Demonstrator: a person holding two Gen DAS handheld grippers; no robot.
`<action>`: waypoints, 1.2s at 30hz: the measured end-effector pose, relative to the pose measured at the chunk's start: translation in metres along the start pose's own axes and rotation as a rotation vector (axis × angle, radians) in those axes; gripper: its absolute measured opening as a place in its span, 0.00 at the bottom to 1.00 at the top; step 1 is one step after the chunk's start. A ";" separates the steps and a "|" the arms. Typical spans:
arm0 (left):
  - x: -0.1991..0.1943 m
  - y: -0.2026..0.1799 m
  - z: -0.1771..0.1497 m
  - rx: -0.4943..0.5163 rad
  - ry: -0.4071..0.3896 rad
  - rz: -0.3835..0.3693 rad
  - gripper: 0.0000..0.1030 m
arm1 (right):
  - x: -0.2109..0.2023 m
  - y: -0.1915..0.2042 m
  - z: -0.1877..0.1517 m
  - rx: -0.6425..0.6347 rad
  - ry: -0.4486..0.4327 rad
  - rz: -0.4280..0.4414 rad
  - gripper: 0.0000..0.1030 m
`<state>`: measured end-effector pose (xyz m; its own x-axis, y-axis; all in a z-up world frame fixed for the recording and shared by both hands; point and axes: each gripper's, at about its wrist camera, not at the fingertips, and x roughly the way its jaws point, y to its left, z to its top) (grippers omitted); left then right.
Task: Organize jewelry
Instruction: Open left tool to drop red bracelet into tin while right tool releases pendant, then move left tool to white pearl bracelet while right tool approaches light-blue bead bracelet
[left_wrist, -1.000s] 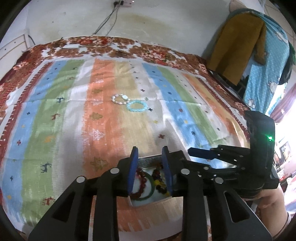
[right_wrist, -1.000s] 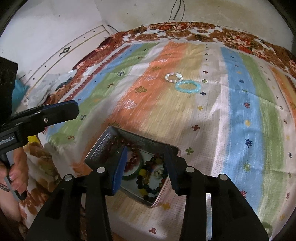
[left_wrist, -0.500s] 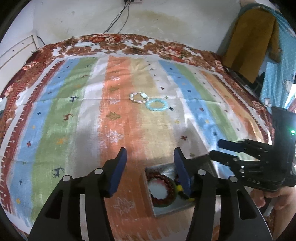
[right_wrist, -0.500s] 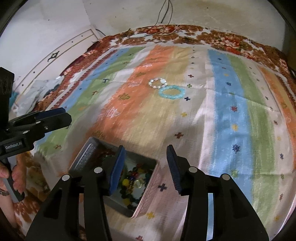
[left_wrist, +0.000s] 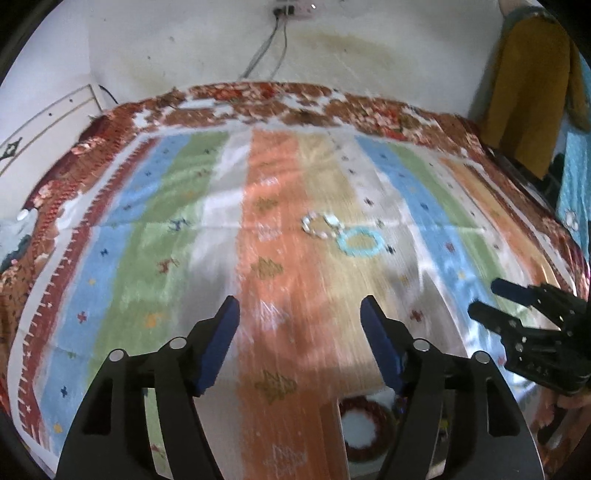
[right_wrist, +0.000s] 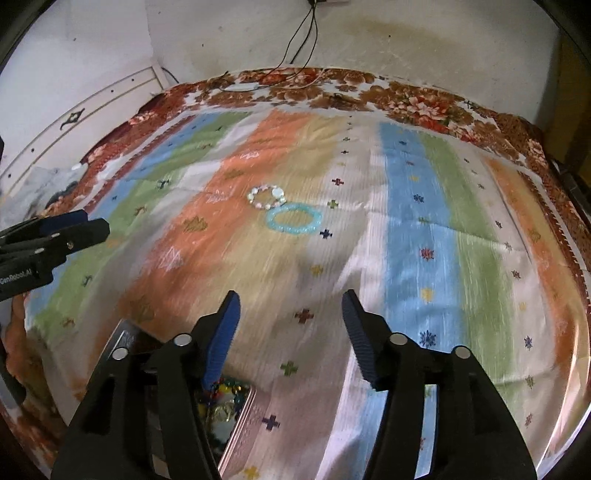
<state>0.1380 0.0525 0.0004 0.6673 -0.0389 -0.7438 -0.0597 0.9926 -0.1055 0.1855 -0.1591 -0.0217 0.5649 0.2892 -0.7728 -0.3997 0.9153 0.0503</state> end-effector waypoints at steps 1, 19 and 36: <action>0.001 0.001 0.002 -0.002 -0.004 0.004 0.71 | 0.003 -0.001 0.002 0.000 0.002 -0.003 0.58; 0.060 0.003 0.029 0.008 0.055 0.045 0.87 | 0.038 -0.014 0.027 0.017 0.012 -0.039 0.66; 0.102 0.014 0.054 -0.039 0.061 0.038 0.93 | 0.079 -0.028 0.051 0.069 0.053 -0.034 0.69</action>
<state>0.2457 0.0688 -0.0411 0.6173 -0.0091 -0.7867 -0.1140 0.9883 -0.1009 0.2785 -0.1474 -0.0520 0.5374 0.2438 -0.8073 -0.3293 0.9420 0.0653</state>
